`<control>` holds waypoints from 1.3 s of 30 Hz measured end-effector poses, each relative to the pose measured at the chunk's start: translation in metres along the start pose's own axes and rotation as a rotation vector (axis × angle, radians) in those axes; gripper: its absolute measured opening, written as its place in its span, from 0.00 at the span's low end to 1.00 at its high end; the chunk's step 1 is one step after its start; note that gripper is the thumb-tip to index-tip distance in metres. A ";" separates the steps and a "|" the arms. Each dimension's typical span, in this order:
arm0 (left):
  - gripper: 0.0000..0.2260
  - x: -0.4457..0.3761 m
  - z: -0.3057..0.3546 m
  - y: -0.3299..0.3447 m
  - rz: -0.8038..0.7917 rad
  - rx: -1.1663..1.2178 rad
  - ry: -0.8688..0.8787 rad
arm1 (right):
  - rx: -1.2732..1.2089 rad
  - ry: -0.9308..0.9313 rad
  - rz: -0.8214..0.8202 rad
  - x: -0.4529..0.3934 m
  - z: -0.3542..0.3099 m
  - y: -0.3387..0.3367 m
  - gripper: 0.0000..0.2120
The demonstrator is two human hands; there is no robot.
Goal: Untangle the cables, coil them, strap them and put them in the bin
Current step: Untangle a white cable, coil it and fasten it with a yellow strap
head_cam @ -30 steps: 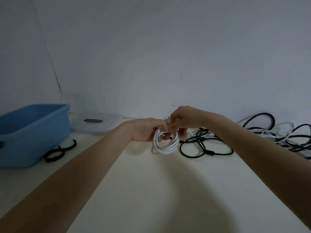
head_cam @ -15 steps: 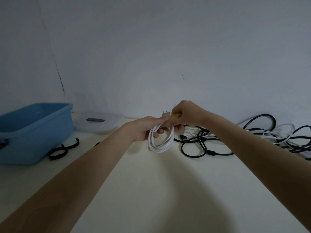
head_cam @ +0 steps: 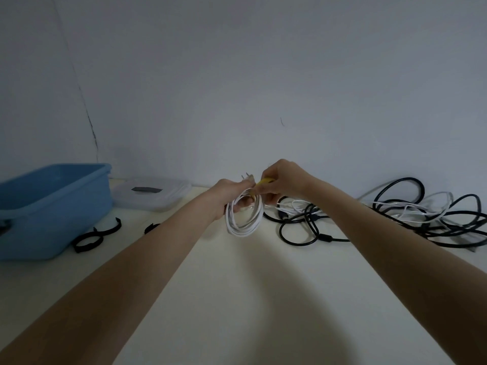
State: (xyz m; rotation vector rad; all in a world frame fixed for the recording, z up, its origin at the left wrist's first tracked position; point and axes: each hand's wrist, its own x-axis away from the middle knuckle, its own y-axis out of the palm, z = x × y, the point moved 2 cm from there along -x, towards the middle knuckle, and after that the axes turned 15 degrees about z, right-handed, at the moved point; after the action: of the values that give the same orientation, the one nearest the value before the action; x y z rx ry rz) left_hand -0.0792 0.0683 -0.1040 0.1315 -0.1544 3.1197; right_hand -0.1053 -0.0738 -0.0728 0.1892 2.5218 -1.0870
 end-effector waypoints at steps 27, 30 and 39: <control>0.05 -0.001 0.013 0.006 0.043 0.030 0.193 | -0.515 0.205 0.057 0.011 0.019 -0.005 0.04; 0.06 0.000 0.012 0.005 -0.052 0.047 0.188 | -0.496 0.215 0.075 0.008 0.020 -0.008 0.02; 0.05 0.000 0.012 0.003 -0.227 0.105 0.135 | -0.423 0.172 0.115 0.004 0.020 -0.011 0.06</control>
State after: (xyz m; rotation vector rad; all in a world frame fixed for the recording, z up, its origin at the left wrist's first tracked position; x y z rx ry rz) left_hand -0.0785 0.0638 -0.0925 -0.0576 0.0253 2.8973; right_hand -0.1061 -0.0961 -0.0793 0.3144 2.7843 -0.4937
